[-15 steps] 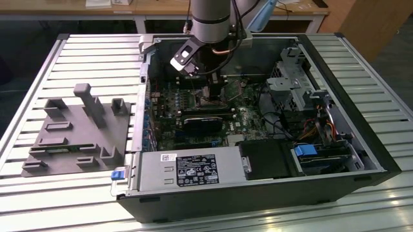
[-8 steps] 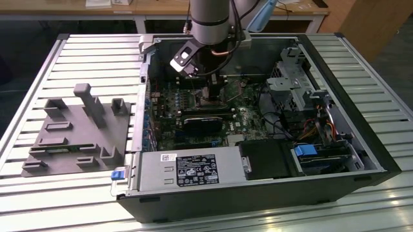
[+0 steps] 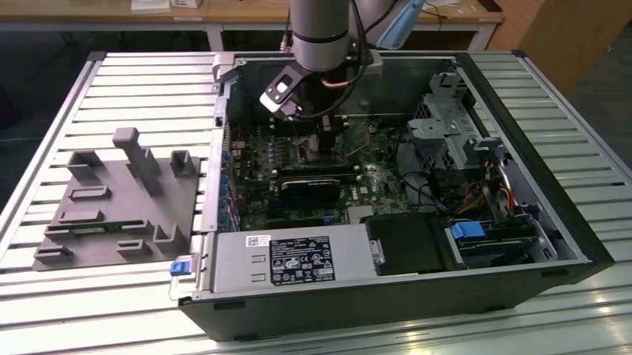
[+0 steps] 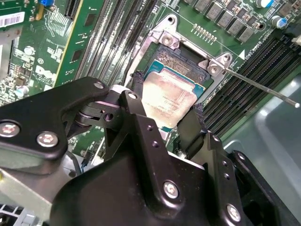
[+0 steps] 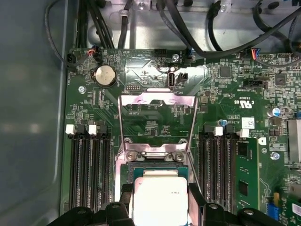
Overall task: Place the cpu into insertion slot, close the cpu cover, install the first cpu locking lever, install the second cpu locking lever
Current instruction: 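Place the cpu into insertion slot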
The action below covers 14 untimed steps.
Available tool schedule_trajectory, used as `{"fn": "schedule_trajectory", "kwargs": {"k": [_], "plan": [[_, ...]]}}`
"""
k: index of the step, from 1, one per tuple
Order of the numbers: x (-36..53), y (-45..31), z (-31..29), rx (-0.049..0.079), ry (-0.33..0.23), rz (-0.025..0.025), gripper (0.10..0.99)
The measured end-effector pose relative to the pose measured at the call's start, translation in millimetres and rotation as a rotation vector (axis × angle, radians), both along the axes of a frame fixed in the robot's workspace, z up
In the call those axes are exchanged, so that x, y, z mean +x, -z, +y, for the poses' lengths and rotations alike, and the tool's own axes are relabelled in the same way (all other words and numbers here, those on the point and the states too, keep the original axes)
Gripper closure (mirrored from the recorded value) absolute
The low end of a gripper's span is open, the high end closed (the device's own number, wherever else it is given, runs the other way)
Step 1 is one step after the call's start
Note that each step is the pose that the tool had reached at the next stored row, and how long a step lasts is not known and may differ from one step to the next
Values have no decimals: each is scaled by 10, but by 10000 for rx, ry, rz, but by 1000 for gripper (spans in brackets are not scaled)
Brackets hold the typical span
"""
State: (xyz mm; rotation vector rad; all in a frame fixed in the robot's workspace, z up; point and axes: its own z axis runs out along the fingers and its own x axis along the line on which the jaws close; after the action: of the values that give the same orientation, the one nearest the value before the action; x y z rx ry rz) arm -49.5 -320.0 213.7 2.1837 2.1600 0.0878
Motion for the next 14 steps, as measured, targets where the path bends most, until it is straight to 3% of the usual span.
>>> {"fn": "schedule_trajectory", "kwargs": {"k": [14], "plan": [[-27,119,14,1,140,-1,545]]}}
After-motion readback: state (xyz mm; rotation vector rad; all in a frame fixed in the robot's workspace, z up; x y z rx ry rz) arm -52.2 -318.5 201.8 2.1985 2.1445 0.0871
